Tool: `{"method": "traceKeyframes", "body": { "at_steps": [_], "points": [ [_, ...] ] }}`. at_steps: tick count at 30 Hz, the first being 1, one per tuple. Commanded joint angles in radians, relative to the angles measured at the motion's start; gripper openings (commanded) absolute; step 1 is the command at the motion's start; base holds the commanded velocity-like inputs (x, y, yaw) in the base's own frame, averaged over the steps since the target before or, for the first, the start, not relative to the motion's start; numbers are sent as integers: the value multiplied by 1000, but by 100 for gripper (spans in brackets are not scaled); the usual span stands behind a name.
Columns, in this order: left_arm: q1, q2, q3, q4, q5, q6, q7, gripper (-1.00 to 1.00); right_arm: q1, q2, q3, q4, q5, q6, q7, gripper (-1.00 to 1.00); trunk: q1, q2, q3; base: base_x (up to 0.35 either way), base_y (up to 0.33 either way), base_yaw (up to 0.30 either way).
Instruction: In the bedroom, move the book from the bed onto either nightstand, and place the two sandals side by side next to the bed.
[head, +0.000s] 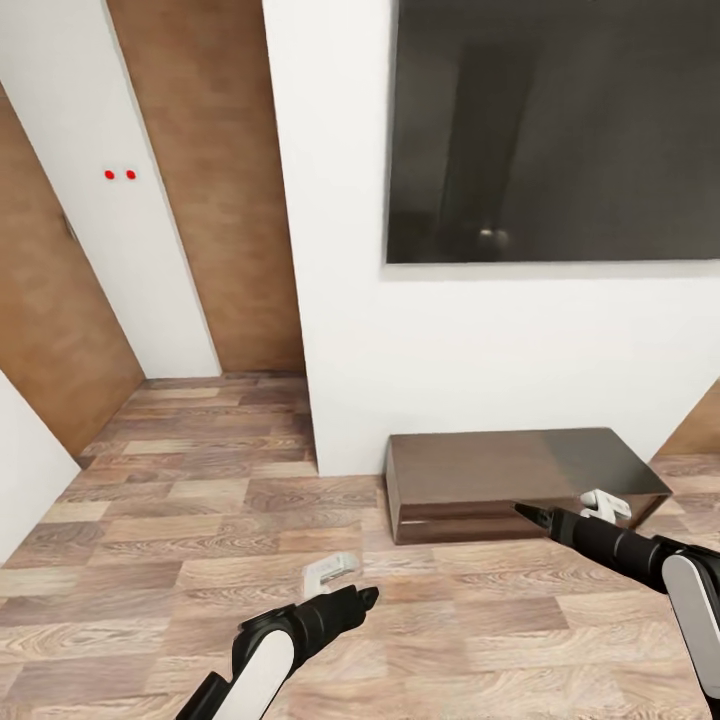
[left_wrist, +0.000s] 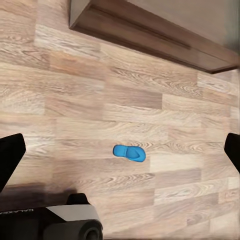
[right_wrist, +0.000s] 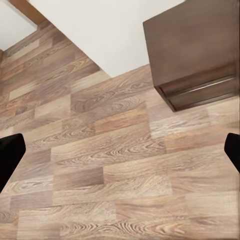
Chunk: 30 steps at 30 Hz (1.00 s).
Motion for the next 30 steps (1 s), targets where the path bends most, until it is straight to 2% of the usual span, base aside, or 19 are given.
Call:
{"method": "traceKeyframes", "body": {
  "at_steps": [1,30],
  "points": [
    [-1,0,-1,-2,11,0,10,100,-1,0,-1,0,9,4,10,100,1,-2,-2,0,2,-286],
    [-1,0,-1,-2,12,0,10,100,-1,0,-1,0,9,4,10,100,1,-2,-2,0,1,-286]
  ]
}}
